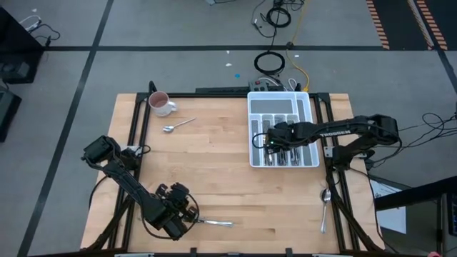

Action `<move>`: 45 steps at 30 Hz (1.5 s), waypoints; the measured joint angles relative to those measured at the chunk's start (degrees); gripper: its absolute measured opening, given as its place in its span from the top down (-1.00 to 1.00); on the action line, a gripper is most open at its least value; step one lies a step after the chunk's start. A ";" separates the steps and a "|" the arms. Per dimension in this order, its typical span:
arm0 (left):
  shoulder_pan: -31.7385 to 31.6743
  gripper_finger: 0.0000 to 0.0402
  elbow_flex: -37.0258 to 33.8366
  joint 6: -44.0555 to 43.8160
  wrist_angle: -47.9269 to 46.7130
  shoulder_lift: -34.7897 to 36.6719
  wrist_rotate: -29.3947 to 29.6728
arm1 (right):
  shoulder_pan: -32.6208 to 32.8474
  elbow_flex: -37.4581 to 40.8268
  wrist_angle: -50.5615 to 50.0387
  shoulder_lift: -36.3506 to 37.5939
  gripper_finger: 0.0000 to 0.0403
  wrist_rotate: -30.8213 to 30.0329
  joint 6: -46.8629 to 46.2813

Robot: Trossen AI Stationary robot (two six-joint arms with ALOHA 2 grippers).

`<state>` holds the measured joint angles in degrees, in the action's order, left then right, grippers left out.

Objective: Sort silverware
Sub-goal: Put the silver spoon into the silverware tray

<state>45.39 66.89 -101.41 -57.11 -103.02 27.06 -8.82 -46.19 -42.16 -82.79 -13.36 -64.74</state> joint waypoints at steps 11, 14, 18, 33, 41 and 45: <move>6.09 0.58 0.00 -9.30 -9.48 0.00 -20.53 | 0.37 -0.02 2.38 9.04 -0.12 -0.17 9.39; 8.79 0.58 -0.59 -11.80 -9.56 0.04 -23.38 | 0.35 -0.02 2.84 12.39 -0.14 -0.45 10.91; 11.18 0.58 -1.58 -15.93 -12.60 0.37 -28.32 | 0.31 -0.04 3.08 15.77 -0.18 -1.94 12.39; 10.19 0.58 -22.98 -28.43 4.13 27.12 -14.97 | 0.31 -0.07 7.01 17.12 -0.35 -3.70 18.98; -13.20 0.58 -24.84 -28.28 -9.76 39.34 10.41 | 0.31 -0.07 8.07 17.12 -0.35 -4.57 21.06; -28.30 0.58 -25.46 -28.25 -20.46 44.67 10.99 | 0.31 -0.07 8.05 17.12 -0.35 -4.55 22.67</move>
<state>17.08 41.43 -129.66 -77.57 -58.35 38.05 -8.51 -46.26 -34.11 -65.67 -17.91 -42.07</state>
